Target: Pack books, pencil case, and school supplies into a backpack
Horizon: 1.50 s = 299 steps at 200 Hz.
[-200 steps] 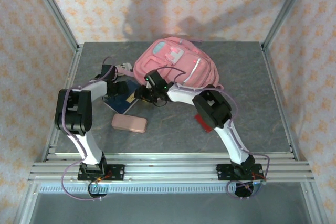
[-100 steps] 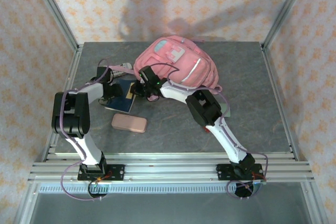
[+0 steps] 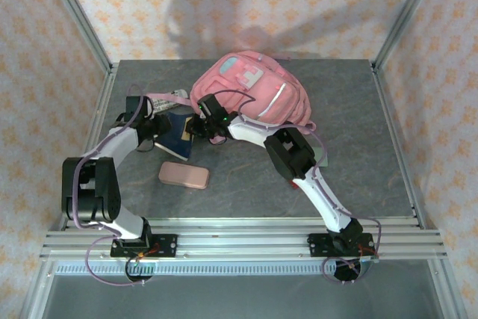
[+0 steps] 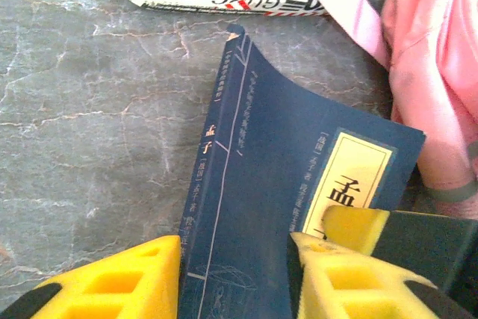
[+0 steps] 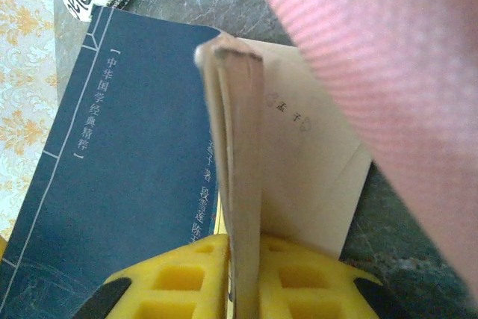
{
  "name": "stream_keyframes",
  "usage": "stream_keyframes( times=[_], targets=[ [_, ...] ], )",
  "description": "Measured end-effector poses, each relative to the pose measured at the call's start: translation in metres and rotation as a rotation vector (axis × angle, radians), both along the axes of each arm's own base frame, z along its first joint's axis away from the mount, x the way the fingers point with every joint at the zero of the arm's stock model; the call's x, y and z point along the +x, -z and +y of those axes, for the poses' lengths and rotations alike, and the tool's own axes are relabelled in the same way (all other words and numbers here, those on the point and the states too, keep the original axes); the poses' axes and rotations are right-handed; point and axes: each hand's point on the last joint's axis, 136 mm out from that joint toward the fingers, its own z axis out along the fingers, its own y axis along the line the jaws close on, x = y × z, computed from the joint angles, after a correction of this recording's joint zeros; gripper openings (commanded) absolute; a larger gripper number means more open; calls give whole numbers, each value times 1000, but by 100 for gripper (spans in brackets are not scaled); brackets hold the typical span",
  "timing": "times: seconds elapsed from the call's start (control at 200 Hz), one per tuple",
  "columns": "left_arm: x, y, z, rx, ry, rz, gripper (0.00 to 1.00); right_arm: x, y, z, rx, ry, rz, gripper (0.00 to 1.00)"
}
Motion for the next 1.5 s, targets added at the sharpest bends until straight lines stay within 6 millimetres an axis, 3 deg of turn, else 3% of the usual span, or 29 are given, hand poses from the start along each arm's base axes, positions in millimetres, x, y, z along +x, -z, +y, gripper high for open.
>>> stream_keyframes(
  times=[0.105, 0.34, 0.445, 0.551, 0.646, 0.806, 0.916, 1.106, 1.366, 1.497],
  targets=[
    [-2, 7, 0, -6, -5, 12, 22, 0, 0, 0, 0, 0, -1, 16],
    [-7, 14, -40, -141, 107, 40, 20, -3, -2, 6, 10, -5, -16, 17],
    [-8, 15, -39, -145, 97, 48, 46, -3, -2, 6, 10, -4, -15, 17],
    [-9, 18, -28, -90, 53, 60, 65, -2, -2, 5, 8, -2, -17, 17],
    [-10, 17, -11, -13, -6, 62, 73, -2, -1, 5, 2, 3, -20, 16],
    [-7, 13, 12, 102, -78, 67, 76, -1, 1, 4, -17, 20, -30, 17],
    [1, 24, 20, 140, -96, 97, 77, -1, -1, 4, -22, 27, -42, 23],
    [-6, 65, 18, 132, -83, 204, 76, -2, -1, 2, -29, 35, -54, 22],
    [-5, 64, 15, 86, -63, 184, 57, -3, 0, 1, -33, 33, -59, 19],
    [-7, 61, 6, 19, -30, 171, 52, 4, 0, -5, -43, 48, -65, 19]
  ],
)
